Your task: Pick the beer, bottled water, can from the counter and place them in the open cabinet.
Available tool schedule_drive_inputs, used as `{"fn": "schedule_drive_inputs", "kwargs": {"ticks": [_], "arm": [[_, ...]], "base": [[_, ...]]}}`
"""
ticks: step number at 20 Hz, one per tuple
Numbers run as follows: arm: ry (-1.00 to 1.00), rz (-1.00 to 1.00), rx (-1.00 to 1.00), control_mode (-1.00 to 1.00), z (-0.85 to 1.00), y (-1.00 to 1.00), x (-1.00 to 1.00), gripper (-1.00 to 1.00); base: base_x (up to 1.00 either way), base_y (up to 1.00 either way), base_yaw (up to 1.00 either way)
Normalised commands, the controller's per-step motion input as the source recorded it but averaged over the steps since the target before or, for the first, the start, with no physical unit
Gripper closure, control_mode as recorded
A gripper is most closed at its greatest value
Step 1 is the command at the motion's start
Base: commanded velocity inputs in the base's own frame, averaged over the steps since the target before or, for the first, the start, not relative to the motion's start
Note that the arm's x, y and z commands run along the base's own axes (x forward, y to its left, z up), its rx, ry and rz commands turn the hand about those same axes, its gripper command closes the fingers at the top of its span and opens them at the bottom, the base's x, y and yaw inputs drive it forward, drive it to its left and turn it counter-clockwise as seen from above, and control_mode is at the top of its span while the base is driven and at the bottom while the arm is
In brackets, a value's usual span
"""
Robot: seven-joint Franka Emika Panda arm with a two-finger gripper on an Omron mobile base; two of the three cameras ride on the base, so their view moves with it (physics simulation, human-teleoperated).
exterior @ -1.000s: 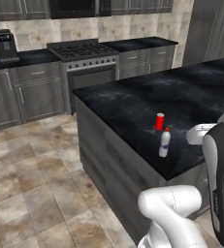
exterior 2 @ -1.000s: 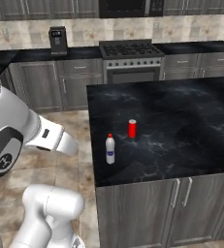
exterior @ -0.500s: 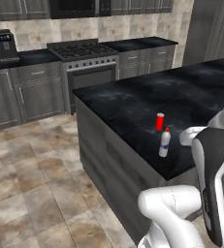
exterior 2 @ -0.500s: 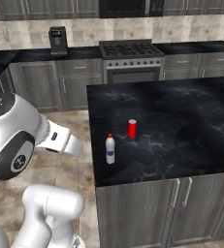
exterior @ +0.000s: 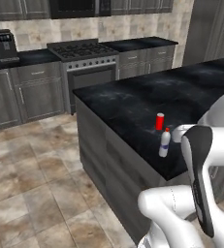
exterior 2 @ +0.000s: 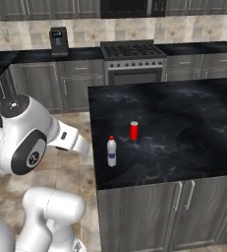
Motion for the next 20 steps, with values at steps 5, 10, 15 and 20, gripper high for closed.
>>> {"fn": "schedule_drive_inputs", "kwargs": {"ticks": [5,10,15,20], "arm": [[0.00,-0.02,-0.01,-1.00,-0.35,-0.05,0.32,-1.00],[-0.01,-0.01,-0.02,-1.00,-0.29,-0.09,0.36,-1.00],[0.00,0.00,0.00,-1.00,-0.27,-0.12,0.30,-1.00],[0.00,0.00,0.00,-1.00,-0.24,-0.05,0.21,-1.00]], "base": [[0.00,0.00,0.00],[0.00,0.00,0.00],[0.00,0.00,0.00],[0.00,0.00,0.00]]}}
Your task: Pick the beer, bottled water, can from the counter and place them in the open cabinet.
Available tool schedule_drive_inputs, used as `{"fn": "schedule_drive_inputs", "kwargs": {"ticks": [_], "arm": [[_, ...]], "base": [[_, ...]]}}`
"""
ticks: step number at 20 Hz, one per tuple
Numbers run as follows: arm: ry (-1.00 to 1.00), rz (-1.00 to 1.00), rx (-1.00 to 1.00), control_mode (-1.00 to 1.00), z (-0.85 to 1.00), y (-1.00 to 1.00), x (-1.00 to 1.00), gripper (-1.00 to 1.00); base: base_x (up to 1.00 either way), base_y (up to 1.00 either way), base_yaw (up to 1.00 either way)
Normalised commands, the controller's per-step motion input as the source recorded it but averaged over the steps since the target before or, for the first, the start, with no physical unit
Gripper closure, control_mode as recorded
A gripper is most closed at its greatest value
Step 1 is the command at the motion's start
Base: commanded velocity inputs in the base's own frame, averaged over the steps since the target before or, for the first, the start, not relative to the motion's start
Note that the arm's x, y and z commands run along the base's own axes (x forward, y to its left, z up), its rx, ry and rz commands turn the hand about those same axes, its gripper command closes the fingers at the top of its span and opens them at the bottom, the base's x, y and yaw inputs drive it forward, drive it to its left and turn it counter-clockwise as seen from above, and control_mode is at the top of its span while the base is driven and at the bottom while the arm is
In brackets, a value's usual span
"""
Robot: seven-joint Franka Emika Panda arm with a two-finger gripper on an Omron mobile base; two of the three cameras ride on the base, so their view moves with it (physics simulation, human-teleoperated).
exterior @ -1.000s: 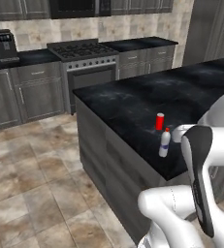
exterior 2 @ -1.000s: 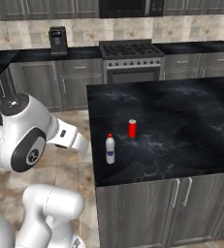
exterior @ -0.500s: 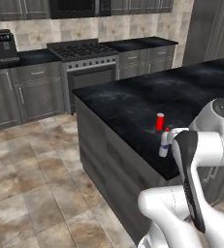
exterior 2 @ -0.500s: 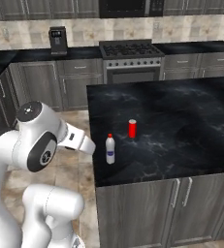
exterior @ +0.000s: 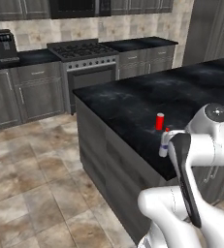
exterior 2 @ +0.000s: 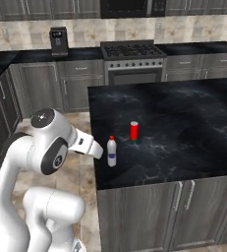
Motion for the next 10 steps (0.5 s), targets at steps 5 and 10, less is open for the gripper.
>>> {"fn": "schedule_drive_inputs", "kwargs": {"ticks": [5,10], "arm": [[0.00,0.00,0.00,-1.00,-0.20,0.00,0.17,-1.00],[-0.01,0.00,0.00,-1.00,-0.08,0.00,0.11,-1.00]], "base": [[0.00,0.00,0.00],[0.00,0.00,0.00]]}}
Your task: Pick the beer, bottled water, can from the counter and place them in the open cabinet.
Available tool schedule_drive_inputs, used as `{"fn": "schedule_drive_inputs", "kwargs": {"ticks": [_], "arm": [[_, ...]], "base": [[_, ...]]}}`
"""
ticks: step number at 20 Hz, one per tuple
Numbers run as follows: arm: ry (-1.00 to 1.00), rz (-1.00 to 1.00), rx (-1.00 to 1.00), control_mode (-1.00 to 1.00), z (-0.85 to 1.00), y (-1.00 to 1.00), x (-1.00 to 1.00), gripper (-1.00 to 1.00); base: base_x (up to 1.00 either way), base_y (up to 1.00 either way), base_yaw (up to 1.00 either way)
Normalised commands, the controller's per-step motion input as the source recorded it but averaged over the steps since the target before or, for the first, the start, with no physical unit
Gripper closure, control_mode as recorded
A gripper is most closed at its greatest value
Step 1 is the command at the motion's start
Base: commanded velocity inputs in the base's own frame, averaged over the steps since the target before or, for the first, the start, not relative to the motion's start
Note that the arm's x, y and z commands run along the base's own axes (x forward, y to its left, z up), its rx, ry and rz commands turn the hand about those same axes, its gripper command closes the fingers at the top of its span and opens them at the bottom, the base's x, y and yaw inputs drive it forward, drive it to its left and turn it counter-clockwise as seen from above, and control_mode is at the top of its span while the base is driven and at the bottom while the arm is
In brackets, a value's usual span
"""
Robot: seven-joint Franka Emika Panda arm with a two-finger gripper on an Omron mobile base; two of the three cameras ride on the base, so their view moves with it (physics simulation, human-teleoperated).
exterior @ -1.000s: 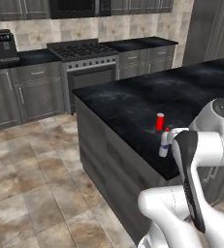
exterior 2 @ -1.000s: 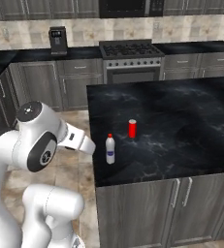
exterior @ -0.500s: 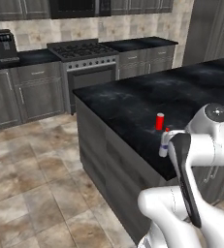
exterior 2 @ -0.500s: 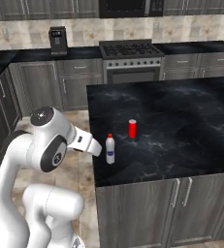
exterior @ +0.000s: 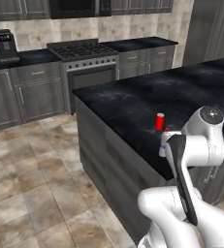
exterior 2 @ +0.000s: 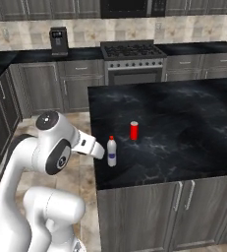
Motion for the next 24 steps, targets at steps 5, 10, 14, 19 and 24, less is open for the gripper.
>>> {"fn": "schedule_drive_inputs", "kwargs": {"ticks": [5,10,14,19,24], "arm": [[-0.01,0.00,0.01,-1.00,-0.07,-0.04,0.21,-1.00],[0.00,0.00,0.04,-1.00,-0.08,-0.07,0.25,-1.00],[0.00,0.00,0.02,-1.00,-0.13,-0.04,0.22,-1.00],[0.00,0.00,0.00,-1.00,-0.19,-0.08,0.16,-1.00],[0.00,0.00,0.00,-1.00,-0.24,-0.14,0.13,-1.00]], "base": [[0.00,0.00,0.00],[0.00,0.00,0.00],[0.00,0.00,0.00],[0.00,0.00,0.00],[0.00,0.00,0.00]]}}
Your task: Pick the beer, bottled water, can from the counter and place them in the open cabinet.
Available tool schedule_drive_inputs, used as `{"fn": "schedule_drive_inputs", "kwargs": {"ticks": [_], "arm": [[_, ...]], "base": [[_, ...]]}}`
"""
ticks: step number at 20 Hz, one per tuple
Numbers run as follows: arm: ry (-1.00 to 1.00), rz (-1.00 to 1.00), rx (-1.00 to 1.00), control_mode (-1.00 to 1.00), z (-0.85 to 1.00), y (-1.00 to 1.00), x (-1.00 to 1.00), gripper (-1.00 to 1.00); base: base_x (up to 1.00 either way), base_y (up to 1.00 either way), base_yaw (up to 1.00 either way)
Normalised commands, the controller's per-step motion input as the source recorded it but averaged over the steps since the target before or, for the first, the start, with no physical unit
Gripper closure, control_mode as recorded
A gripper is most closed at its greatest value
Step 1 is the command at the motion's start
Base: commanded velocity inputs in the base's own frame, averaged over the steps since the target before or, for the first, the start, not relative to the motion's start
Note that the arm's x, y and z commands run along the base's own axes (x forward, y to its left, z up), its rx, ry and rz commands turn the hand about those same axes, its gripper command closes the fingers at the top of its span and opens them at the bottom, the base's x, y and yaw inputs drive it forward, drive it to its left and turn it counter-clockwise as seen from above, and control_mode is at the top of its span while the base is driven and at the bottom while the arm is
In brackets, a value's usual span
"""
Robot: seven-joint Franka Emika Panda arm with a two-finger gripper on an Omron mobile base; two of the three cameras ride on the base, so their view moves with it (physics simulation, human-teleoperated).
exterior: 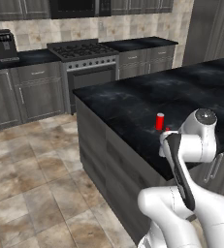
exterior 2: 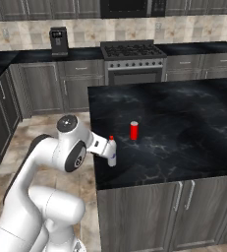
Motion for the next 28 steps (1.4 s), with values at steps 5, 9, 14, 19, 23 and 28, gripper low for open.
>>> {"fn": "schedule_drive_inputs", "kwargs": {"ticks": [5,9,14,19,23,28], "arm": [[0.00,0.00,0.00,-1.00,-0.26,-0.05,0.17,-1.00],[0.00,0.00,0.00,-1.00,-0.24,-0.02,0.21,-1.00],[0.00,0.00,0.01,-1.00,-0.11,-0.02,0.24,-1.00],[0.00,0.00,0.02,-1.00,-0.09,-0.06,0.31,-1.00],[0.00,0.00,0.01,-1.00,-0.10,-0.04,0.27,-1.00],[0.00,0.00,0.00,-1.00,-0.15,0.00,0.22,-1.00]], "base": [[0.00,0.00,0.00],[0.00,0.00,0.00],[0.00,0.00,0.00],[0.00,0.00,0.00],[0.00,0.00,0.00],[0.00,0.00,0.00]]}}
